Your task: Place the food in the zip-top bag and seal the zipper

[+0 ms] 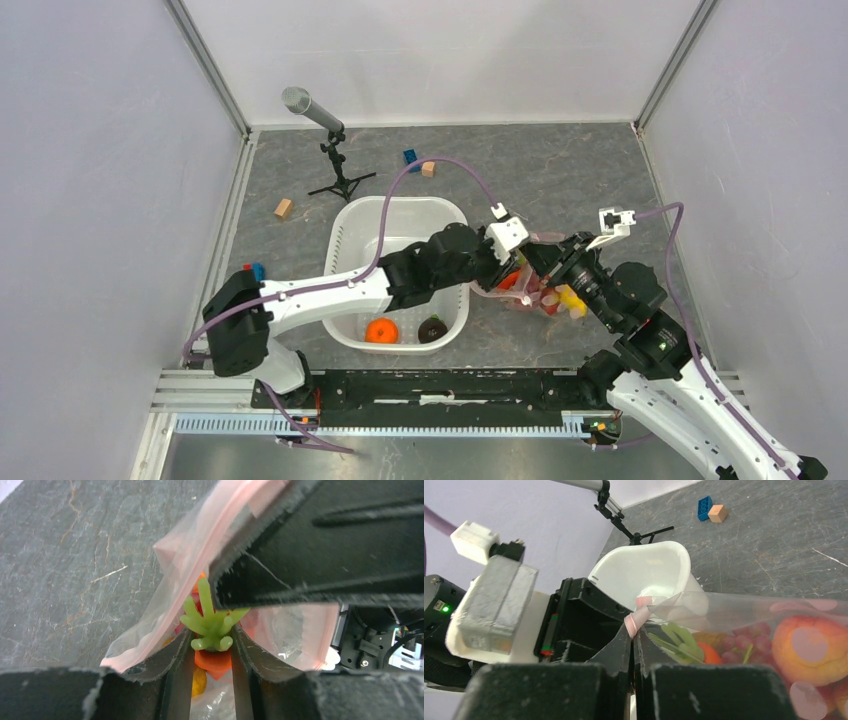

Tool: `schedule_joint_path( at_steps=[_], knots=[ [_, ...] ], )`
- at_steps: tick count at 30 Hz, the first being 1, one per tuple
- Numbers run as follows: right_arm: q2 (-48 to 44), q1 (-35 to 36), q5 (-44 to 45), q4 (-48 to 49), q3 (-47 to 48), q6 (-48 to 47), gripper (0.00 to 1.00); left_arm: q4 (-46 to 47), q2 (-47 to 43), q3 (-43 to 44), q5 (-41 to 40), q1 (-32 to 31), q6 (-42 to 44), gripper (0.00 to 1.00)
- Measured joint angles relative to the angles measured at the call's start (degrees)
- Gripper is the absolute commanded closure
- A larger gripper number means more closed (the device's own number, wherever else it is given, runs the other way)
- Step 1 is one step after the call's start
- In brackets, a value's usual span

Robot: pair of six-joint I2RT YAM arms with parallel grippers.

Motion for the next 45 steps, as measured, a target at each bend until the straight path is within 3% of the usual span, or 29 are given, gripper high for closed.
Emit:
schedule_joint_path(
  at_steps=[7, 13, 19, 29, 31, 35, 39, 45],
  knots=[
    [0.0, -0.2, -1.1, -2.2, 0.0, -0.2, 0.99, -5.4, 5.1, 5.1, -3.1, 0.5, -3.0, 0.57],
    [-0.9, -0.5, 1.2, -2.8, 0.0, -0.2, 0.99, -6.6, 7.3, 7.7, -5.1, 0.7, -5.2, 0.40],
    [-2.3, -0.3, 4.4, -3.0, 0.0, -0.3, 0.98, -5.8, 6.0, 5.1, 1.6, 1.1, -5.3, 0.27],
    [0.4, -0.1, 12.2, -4.6, 2.6, -3.4, 0.98, -5.3, -17.1, -6.6, 5.2, 1.2, -5.3, 0.06],
    [1.3, -0.1, 12.5, -4.4, 2.7, -3.8, 0.98, -4.6, -22.7, -8.0, 4.6, 1.2, -5.3, 0.00],
    [1.6, -0.1, 12.3, -3.8, 2.7, -4.5, 0.98, -4.7, -32.1, -11.5, -2.9, 1.4, -5.3, 0.00],
    [0.5, -0.1, 12.2, -3.7, 2.7, -4.9, 0.97, -10.7, -36.7, -16.3, -11.1, 3.5, -8.5, 0.00],
    [-0.4, -0.1, 11.0, -3.4, 2.0, -4.5, 0.97, -30.8, -37.0, -21.4, -15.8, 10.5, -23.6, 0.00]
  ],
)
